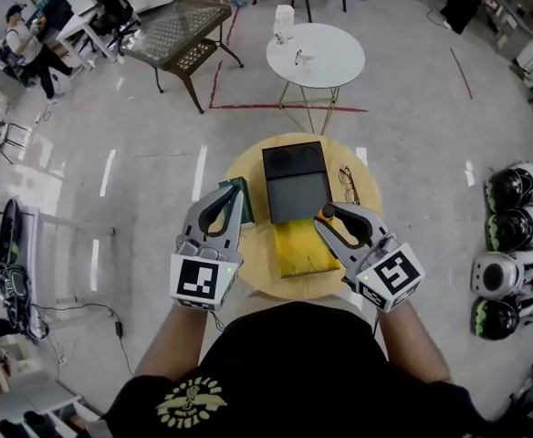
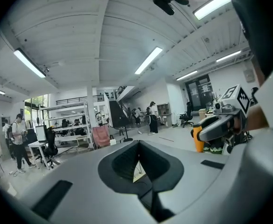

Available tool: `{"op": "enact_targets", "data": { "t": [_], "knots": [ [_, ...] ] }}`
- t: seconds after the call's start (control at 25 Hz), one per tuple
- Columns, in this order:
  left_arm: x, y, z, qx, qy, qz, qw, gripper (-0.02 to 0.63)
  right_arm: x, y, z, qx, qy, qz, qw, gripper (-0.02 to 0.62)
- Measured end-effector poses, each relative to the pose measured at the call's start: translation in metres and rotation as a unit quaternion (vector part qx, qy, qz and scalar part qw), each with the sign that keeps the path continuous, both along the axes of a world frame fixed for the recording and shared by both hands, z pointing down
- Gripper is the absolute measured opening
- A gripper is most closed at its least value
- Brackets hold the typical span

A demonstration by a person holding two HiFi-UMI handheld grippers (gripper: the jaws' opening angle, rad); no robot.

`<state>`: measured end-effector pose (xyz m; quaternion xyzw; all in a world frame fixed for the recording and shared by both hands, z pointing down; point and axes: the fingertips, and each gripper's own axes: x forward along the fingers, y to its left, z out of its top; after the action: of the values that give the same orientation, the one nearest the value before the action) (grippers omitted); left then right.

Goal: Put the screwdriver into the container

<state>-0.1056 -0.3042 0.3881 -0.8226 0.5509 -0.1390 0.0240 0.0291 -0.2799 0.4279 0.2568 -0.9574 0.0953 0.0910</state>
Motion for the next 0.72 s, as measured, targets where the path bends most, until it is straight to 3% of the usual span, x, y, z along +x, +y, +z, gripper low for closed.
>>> {"op": "enact_targets", "data": {
  "t": [0.48, 0.72],
  "knots": [
    [-0.037, -0.008, 0.008, 0.000, 0.001, 0.028, 0.9996, 0.014, -0.017, 0.001, 0.063, -0.048, 0.047, 0.061, 0.996, 0.127],
    [-0.049, -0.015, 0.014, -0.007, 0.000, 0.038, 0.9993, 0.014, -0.020, -0.004, 0.101, -0.096, 0.047, 0.084, 0.991, 0.128]
  ]
}}
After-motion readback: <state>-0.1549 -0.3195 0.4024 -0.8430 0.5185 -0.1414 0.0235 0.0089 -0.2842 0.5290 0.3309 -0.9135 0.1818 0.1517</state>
